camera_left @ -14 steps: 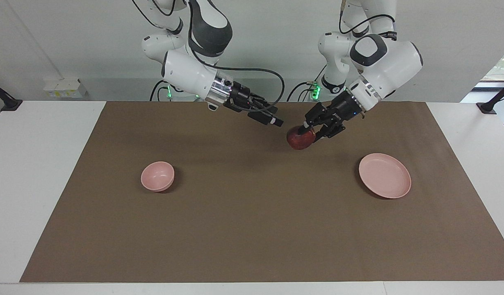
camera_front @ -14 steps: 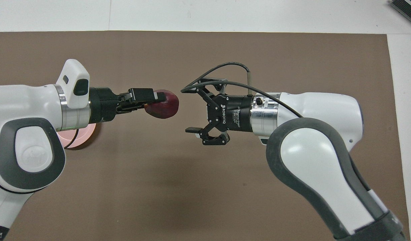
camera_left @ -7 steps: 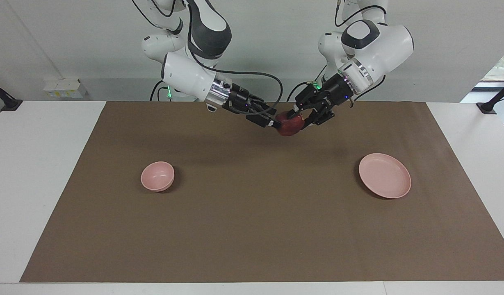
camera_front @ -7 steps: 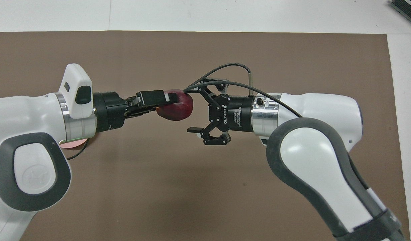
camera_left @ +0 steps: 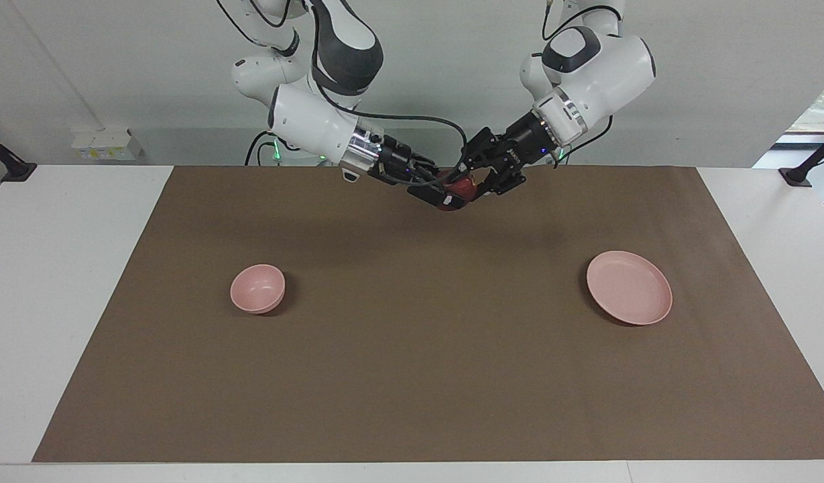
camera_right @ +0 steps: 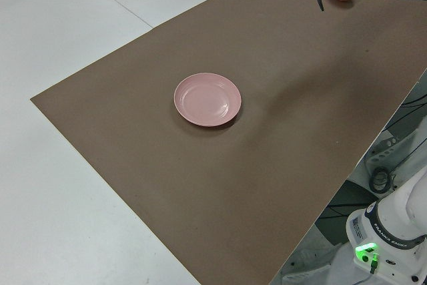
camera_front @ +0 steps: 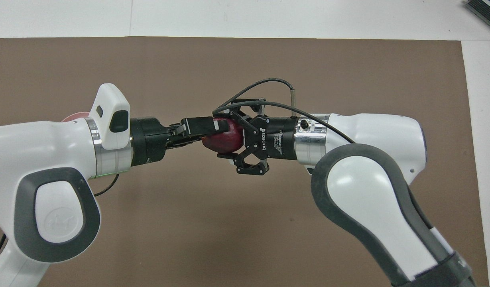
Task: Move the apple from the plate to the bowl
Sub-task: 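Open the left gripper while the right gripper pulls the apple away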
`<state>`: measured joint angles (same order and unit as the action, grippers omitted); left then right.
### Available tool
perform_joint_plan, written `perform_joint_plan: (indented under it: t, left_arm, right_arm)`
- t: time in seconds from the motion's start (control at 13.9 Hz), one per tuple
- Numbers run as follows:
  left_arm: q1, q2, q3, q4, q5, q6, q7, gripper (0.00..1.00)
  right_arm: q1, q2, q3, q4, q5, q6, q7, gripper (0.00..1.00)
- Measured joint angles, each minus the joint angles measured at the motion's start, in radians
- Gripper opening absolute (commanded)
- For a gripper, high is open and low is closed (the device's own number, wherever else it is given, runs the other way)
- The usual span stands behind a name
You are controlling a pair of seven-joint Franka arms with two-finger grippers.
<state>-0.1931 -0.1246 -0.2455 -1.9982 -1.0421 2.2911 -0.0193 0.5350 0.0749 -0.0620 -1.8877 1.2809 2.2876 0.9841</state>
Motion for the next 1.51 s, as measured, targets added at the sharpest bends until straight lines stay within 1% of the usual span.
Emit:
perform_joint_plan:
  t: [0.14,0.22,0.29,0.36,0.43,0.86,1.08,1.15,1.36,1.51]
  left_arm:
    - [0.0,0.0,0.0,0.0,0.0,0.0,-0.003,0.07]
    - [0.0,0.0,0.0,0.0,0.0,0.0,-0.005,0.15]
    - [0.0,0.0,0.001,0.0,0.0,-0.001,-0.006,0.43]
    - [0.0,0.0,0.001,0.0,0.0,-0.002,-0.006,0.77]
    - [0.0,0.0,0.001,0.0,0.0,-0.002,-0.007,1.0]
    - [0.001,-0.002,0.006,0.0,-0.001,-0.006,-0.019,1.0]
    - [0.01,-0.002,0.017,0.0,0.015,-0.007,-0.019,1.0]
    - [0.017,-0.002,0.018,0.0,0.055,-0.007,-0.018,1.0]
    - [0.023,-0.001,0.019,0.0,0.235,-0.019,-0.019,1.0]
    - [0.023,-0.001,0.018,0.0,0.31,-0.039,-0.019,1.0]
  right_arm:
    - [0.0,0.0,0.0,0.0,0.0,0.0,0.0,0.0]
    - [0.0,0.0,0.0,0.0,0.0,0.0,0.0,0.0]
    - [0.0,0.0,0.0,0.0,0.0,0.0,0.0,0.0]
    - [0.0,0.0,0.0,0.0,0.0,0.0,0.0,0.0]
    - [0.0,0.0,0.0,0.0,0.0,0.0,0.0,0.0]
    - [-0.003,0.001,-0.002,0.0,-0.004,0.0,-0.005,0.0]
    - [-0.027,0.004,-0.004,-0.002,-0.061,-0.02,-0.03,0.0]
    - [-0.052,0.005,-0.004,-0.003,-0.097,-0.051,-0.046,0.0]
    - [-0.159,0.007,-0.008,-0.006,-0.213,-0.176,-0.135,0.0]
    - [-0.215,0.009,-0.01,-0.008,-0.339,-0.223,-0.177,0.0]
